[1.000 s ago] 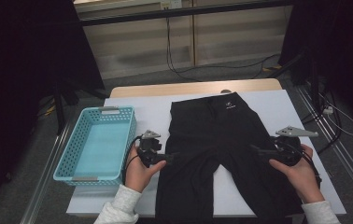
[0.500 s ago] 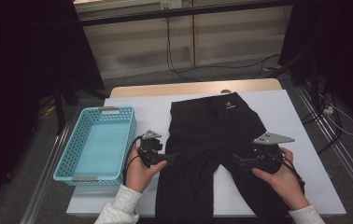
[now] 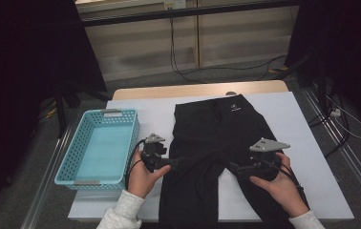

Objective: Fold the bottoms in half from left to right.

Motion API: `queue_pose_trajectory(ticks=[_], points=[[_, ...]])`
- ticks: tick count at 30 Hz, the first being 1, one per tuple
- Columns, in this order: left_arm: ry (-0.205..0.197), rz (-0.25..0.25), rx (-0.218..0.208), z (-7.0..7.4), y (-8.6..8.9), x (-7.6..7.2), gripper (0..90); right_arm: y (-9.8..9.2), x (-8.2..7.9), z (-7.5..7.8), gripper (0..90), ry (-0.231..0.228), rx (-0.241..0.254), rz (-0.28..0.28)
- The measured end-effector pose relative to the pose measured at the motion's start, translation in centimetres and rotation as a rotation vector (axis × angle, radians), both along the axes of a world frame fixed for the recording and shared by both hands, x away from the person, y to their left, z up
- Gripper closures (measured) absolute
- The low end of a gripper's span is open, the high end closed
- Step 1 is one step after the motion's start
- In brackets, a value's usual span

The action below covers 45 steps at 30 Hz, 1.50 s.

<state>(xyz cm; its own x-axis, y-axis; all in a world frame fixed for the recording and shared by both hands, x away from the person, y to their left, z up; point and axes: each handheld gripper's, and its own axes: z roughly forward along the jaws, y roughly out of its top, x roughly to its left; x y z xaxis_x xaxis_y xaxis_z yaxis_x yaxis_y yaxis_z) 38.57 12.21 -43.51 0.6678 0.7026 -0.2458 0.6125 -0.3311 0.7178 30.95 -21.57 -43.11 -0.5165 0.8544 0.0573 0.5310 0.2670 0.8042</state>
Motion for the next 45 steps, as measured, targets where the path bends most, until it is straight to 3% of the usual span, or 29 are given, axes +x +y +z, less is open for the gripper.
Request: queue_pose_trajectory(ticks=[10,20,29,40,43,45], points=[[0.015,0.022,0.000,-0.2,0.8,-0.5,13.7,1.0,0.8,0.1,14.8,-0.024,0.006,0.007],[0.015,0.046,0.030,-0.5,1.5,-1.8,14.2,2.0,1.9,-0.2,14.8,-0.036,0.022,0.009],[0.021,0.063,0.018,-1.0,2.1,-2.4,15.7,3.0,2.6,0.2,14.8,-0.057,0.033,0.030],[0.004,0.076,0.061,-1.7,2.3,-2.9,19.8,4.0,2.9,0.3,14.7,-0.060,0.029,0.061],[-0.009,0.085,0.102,-2.0,2.4,-2.9,22.4,4.1,3.0,0.3,14.7,-0.059,0.026,0.067],[-0.011,0.085,0.107,-2.3,2.3,-3.0,24.7,4.2,3.0,0.2,14.7,-0.059,0.023,0.070]])
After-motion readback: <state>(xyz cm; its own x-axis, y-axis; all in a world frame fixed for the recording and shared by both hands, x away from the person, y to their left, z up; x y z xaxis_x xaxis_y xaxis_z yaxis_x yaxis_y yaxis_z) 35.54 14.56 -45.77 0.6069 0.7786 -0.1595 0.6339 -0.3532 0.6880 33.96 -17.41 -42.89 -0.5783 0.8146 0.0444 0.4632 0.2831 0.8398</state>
